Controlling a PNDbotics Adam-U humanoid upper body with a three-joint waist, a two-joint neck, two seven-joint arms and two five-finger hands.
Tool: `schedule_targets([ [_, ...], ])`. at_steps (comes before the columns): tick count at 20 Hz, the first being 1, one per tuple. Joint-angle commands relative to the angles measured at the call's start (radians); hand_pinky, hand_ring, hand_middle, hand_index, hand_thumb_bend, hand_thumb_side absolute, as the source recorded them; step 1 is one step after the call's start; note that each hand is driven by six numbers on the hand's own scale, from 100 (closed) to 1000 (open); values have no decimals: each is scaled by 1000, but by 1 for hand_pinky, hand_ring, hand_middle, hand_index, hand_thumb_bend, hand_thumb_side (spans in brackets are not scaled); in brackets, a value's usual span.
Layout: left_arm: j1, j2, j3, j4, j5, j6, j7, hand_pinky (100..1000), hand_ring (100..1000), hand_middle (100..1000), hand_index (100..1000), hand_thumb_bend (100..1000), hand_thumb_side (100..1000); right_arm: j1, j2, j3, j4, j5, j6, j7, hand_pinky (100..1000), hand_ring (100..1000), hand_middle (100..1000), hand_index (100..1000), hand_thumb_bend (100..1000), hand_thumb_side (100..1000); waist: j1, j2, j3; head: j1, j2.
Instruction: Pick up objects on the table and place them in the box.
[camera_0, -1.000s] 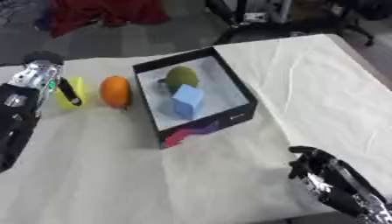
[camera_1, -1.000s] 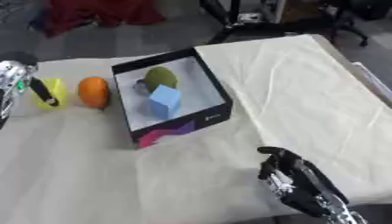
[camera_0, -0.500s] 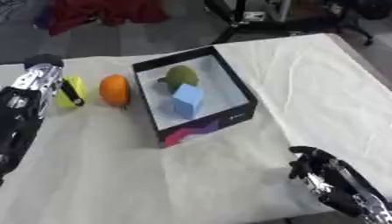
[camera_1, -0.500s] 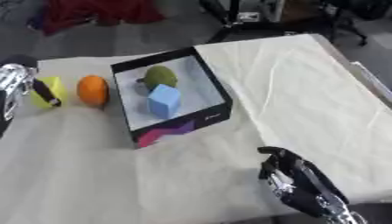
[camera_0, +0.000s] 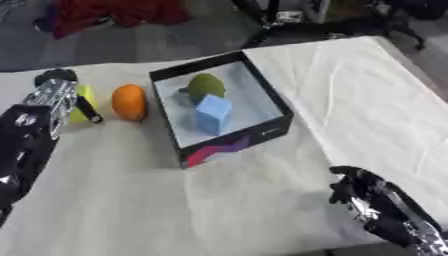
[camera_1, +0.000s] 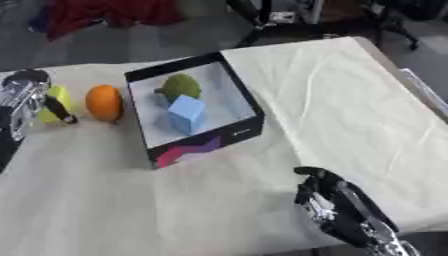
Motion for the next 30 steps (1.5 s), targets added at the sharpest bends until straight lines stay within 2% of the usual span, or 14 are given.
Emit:
schedule_targets([
  [1, -10, 1, 3, 12, 20, -5, 9, 816, 803, 846, 888, 555, 242, -11, -3, -1, -13, 0, -1, 3, 825, 545, 483, 822, 100, 470, -14, 6, -3, 1, -2],
  [4, -9, 4, 2, 15, 27, -3, 5, 737, 717, 768, 836, 376, 207, -11, -4, -1, -13, -1, -1, 3, 825, 546, 483, 822, 100, 470, -14, 5, -3, -1, -2],
  [6, -10, 7, 2, 14, 24, 2, 3, 719, 692, 748, 824, 328, 197, -11, -4, -1, -13, -1, -1, 3, 825, 546, 483, 822, 100, 470, -14, 5, -3, -1, -2],
  [7, -11, 9, 3, 11, 23, 6, 3, 661, 621, 686, 790, 240, 185, -11, -4, -1, -13, -1, -1, 2, 825, 546, 483, 822, 100, 470, -14, 4, -2, -2, -2],
  [8, -12, 13, 4, 5, 24, 11, 6, 618, 576, 647, 768, 189, 180, -11, -4, -2, -13, -1, -1, 2, 825, 546, 483, 822, 100, 470, -14, 4, -1, -2, -2],
  [10, -13, 23, 5, -10, 28, 21, 13, 565, 518, 591, 732, 136, 178, -10, -5, -2, -13, 0, -2, 2, 825, 546, 483, 822, 100, 470, -15, 3, 1, -3, -2],
  [13, -15, 41, 4, -44, 44, 37, 27, 534, 487, 563, 711, 116, 181, -9, -5, -3, -13, 0, -2, 1, 825, 545, 483, 822, 100, 470, -15, 2, 4, -5, -2],
  [20, -31, 109, -20, -185, 77, 56, 32, 507, 462, 542, 701, 141, 191, -5, -9, -5, -11, 2, -2, -1, 825, 545, 483, 822, 100, 470, -11, -5, 10, -8, -2],
  [26, -42, 167, -47, -367, 68, 38, -13, 501, 450, 537, 704, 167, 204, -2, -14, -6, -11, 2, -2, -2, 825, 545, 483, 822, 100, 470, -7, -11, 14, -12, -2],
  [30, -49, 181, -77, -505, 77, 10, -58, 505, 452, 539, 707, 182, 212, -1, -16, -6, -10, 3, -2, -1, 825, 545, 483, 822, 100, 470, -6, -14, 15, -14, -2],
])
